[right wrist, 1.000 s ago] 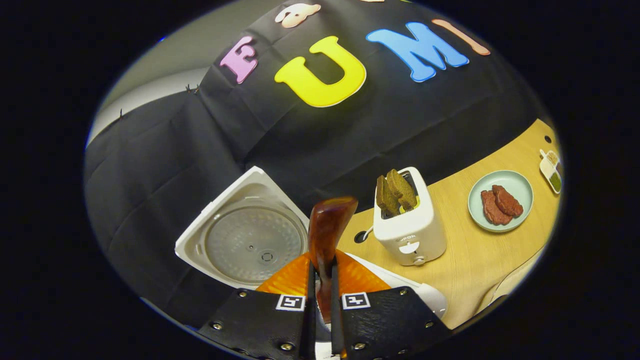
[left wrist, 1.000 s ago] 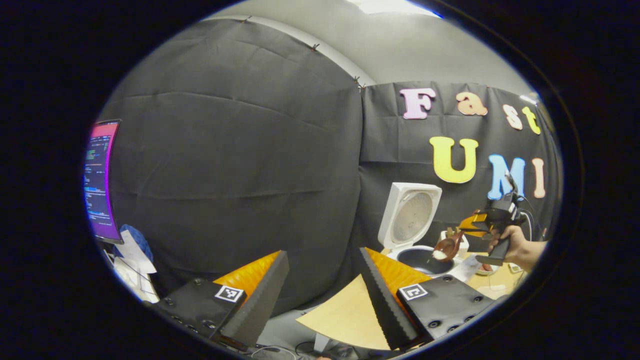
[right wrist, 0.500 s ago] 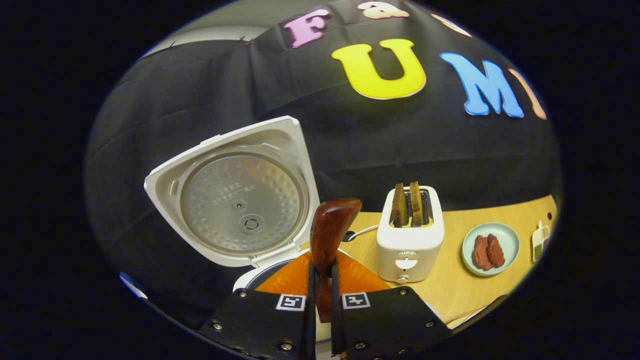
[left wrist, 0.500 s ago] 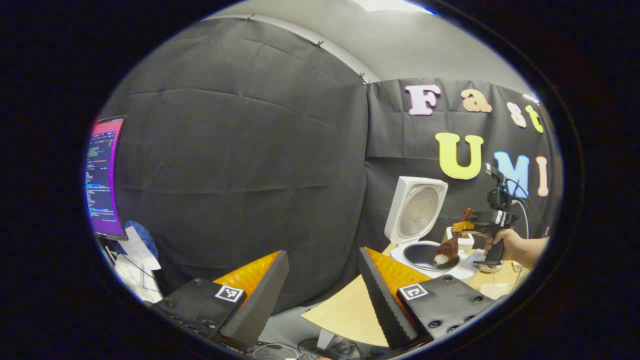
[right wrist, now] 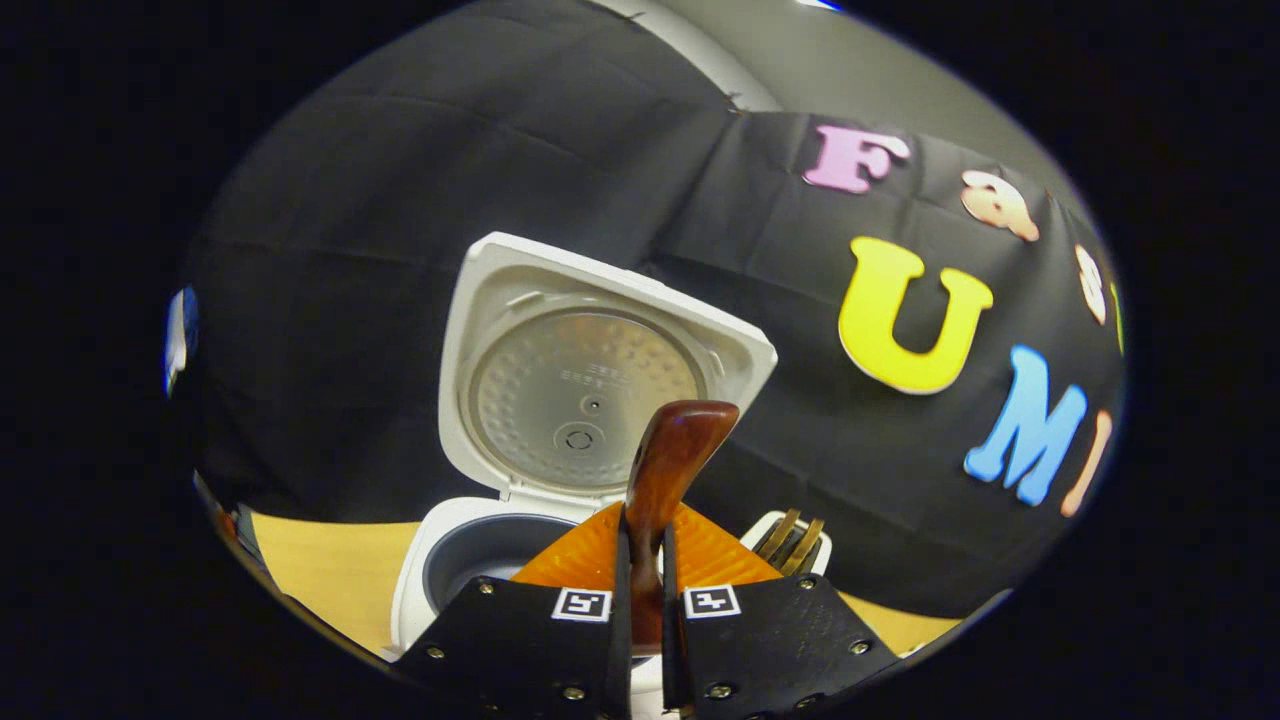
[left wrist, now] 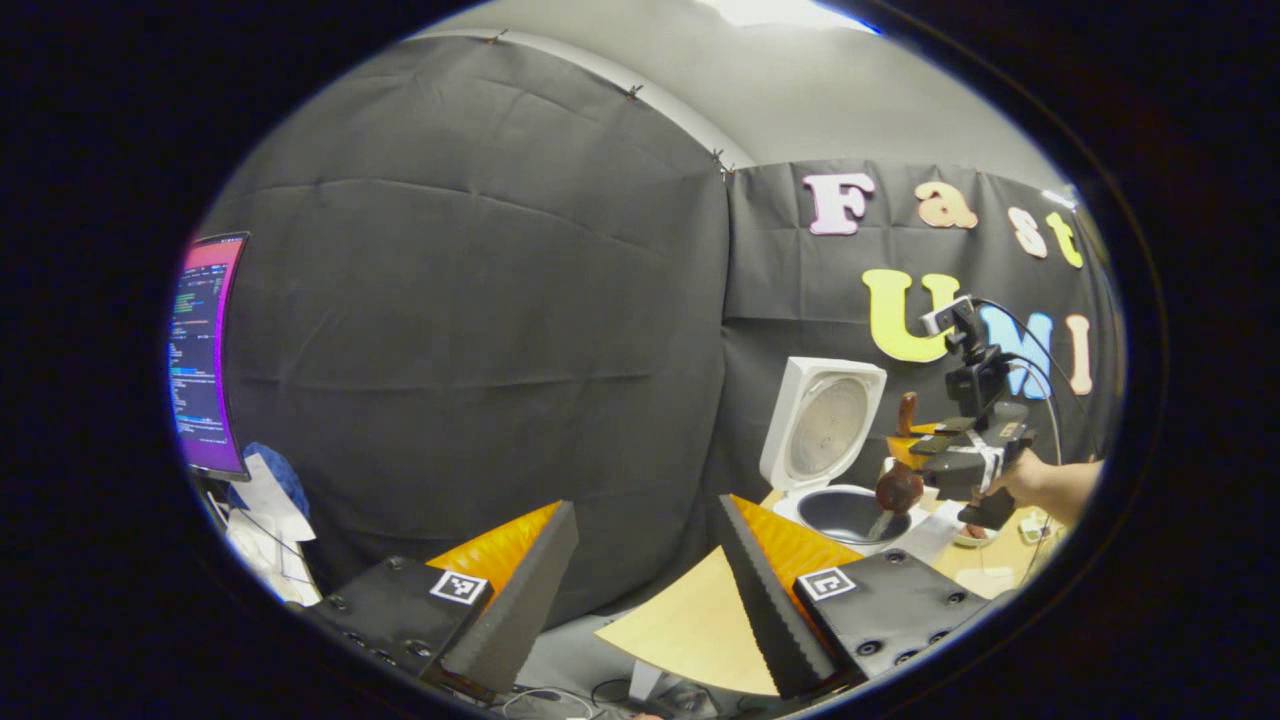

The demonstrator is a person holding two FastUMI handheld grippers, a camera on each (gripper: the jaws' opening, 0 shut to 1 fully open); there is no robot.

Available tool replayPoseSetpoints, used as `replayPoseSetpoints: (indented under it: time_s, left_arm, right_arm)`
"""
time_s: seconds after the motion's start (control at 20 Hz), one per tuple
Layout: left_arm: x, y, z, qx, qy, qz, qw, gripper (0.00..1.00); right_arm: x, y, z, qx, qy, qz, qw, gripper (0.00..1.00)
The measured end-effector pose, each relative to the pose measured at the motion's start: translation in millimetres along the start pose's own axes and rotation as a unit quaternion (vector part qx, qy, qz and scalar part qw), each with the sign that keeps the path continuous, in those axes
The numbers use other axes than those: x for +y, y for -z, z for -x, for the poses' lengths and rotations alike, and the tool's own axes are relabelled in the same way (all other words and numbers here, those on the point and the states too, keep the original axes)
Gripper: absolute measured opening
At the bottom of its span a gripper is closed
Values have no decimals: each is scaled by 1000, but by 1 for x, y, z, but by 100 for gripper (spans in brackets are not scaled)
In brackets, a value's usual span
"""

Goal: Close the left gripper, press the button to open the rice cooker; take a wooden spoon from the chopstick holder with the right hand, scoop a spoonful of rice and pour it into the rice cooker, then put the wooden spoon back into the chopstick holder.

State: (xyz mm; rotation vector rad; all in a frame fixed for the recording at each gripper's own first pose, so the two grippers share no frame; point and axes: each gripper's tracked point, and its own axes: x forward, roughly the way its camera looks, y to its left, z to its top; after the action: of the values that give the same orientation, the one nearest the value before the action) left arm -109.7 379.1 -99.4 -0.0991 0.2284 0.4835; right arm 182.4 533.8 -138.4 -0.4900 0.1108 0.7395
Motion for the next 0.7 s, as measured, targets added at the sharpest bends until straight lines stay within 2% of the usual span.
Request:
replayPoseSetpoints:
  time_s: [0.15,0.25,0.35,0.45,0.55,0.7]
  left_arm:
    - [0,1,-1,-2,1,1,1000,97]
    - [-1,0,-1,-3,4,3,1000,97]
    - [-1,-1,0,-5,8,2,1000,97]
    - [-4,-5,2,-7,11,2,1000,97]
    - [-7,-6,3,-8,16,5,1000,97]
    - [-8,-7,3,-13,24,5,1000,97]
  right_arm:
    - [2,-2,6,-9,11,67,998,12]
    - [2,6,7,1,9,62,998,12]
    - [-1,9,8,16,7,15,1000,12]
    - [-3,12,13,22,-1,-64,998,13]
    - [-8,5,20,28,-10,-144,989,13]
    - [-14,0,29,29,-25,-239,970,12]
